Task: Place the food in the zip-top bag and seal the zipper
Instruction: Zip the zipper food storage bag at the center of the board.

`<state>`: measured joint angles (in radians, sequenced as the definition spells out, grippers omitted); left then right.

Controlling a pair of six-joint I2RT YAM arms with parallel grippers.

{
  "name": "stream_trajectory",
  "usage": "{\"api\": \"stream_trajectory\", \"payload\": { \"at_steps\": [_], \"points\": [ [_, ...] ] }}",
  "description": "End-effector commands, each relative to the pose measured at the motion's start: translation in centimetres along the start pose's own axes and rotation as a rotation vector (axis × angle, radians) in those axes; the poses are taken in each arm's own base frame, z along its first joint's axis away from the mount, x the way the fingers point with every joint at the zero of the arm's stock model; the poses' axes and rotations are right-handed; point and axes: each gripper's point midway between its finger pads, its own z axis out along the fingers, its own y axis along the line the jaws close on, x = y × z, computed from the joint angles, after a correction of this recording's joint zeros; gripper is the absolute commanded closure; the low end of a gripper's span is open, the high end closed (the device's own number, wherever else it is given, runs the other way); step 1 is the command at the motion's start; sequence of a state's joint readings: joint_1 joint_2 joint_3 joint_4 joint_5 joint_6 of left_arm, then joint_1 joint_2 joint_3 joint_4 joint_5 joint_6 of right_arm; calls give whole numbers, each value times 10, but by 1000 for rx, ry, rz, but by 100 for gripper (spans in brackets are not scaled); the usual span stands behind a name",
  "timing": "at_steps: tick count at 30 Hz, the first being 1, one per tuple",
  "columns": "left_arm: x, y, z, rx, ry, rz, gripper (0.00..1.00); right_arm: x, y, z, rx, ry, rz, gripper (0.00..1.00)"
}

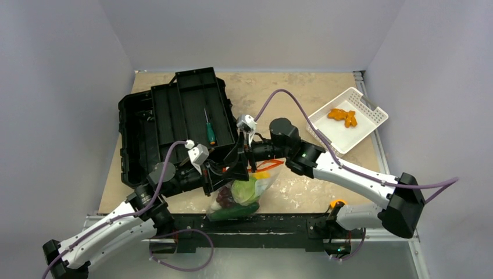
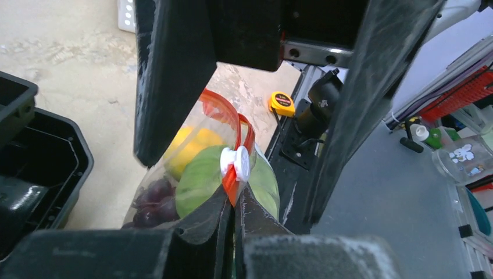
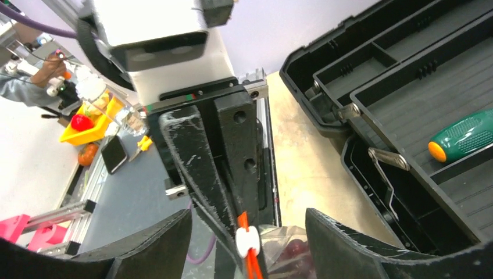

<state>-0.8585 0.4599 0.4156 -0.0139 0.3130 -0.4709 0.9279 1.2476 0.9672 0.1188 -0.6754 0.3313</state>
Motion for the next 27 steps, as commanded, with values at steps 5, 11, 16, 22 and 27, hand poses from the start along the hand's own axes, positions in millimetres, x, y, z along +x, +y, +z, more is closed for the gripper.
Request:
{"api": "stream_trajectory", "payload": {
  "at_steps": [5,11,16,22,27],
  "points": [
    [-25,-18,-2,57,-57,-2,100,-5,11,12,-119,49,15,59],
    [-22,-9,-10,-2,-66,-9,100,-1,20,7,-163,46,23,60],
    [-23,-7,-15,-24,-75,-10,100,-6,23,12,-199,39,47,74],
    [-24,-8,-16,-21,-73,-16,100,-5,18,18,-193,53,62,80],
    [-25,-8,-17,-29,-77,-20,100,-5,14,18,-163,45,54,93]
  ]
}}
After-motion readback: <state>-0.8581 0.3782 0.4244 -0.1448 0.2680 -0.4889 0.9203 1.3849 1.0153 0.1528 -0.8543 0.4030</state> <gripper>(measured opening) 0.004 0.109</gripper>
